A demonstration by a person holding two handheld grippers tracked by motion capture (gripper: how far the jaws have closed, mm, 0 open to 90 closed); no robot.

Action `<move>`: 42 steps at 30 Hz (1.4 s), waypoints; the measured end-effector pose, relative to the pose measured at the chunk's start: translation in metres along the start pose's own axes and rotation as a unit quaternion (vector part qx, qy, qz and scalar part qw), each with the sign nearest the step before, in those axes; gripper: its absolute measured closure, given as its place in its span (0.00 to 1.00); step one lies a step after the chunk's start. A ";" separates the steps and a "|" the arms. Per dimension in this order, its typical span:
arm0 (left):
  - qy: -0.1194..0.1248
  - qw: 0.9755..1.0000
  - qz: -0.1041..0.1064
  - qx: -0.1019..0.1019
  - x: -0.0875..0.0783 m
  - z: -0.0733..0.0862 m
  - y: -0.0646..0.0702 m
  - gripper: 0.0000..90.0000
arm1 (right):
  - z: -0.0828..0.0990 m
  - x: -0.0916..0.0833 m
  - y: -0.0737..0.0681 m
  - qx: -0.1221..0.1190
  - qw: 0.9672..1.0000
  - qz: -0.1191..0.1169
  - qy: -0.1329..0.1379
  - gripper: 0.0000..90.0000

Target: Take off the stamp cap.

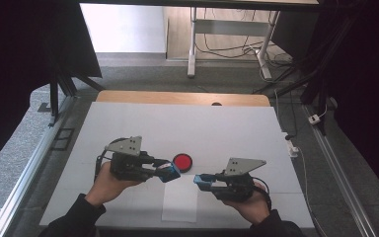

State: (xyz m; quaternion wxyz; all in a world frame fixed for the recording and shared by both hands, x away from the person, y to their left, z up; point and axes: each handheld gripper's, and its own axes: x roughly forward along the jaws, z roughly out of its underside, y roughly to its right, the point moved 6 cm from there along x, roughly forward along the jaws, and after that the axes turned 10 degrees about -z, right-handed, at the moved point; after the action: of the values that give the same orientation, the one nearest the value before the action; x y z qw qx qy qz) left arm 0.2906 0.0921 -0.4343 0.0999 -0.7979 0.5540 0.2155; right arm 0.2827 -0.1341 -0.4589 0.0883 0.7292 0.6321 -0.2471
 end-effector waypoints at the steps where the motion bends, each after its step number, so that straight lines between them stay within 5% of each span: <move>1: 0.000 1.000 -0.001 -0.002 0.000 0.000 0.000 0.77 | 0.001 -0.002 0.001 0.002 1.000 0.004 0.001 0.77; 18: -0.004 1.000 -0.014 0.003 0.001 0.002 -0.001 0.77 | 0.023 -0.041 0.004 0.028 0.997 0.071 0.005 0.77; 33: -0.017 0.999 -0.040 0.002 0.005 0.005 -0.004 0.77 | 0.050 -0.081 0.011 0.072 0.986 0.147 0.017 0.76; 42: -0.023 0.998 -0.059 0.000 0.007 0.006 -0.006 0.77 | 0.069 -0.097 0.014 0.097 0.980 0.173 0.014 0.76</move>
State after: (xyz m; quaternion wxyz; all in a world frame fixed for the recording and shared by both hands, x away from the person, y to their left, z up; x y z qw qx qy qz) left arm 0.2972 0.0905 -0.4430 0.1250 -0.8240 0.5037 0.2273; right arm 0.2711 -0.2521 -0.4758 0.0501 0.8360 0.4704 -0.2781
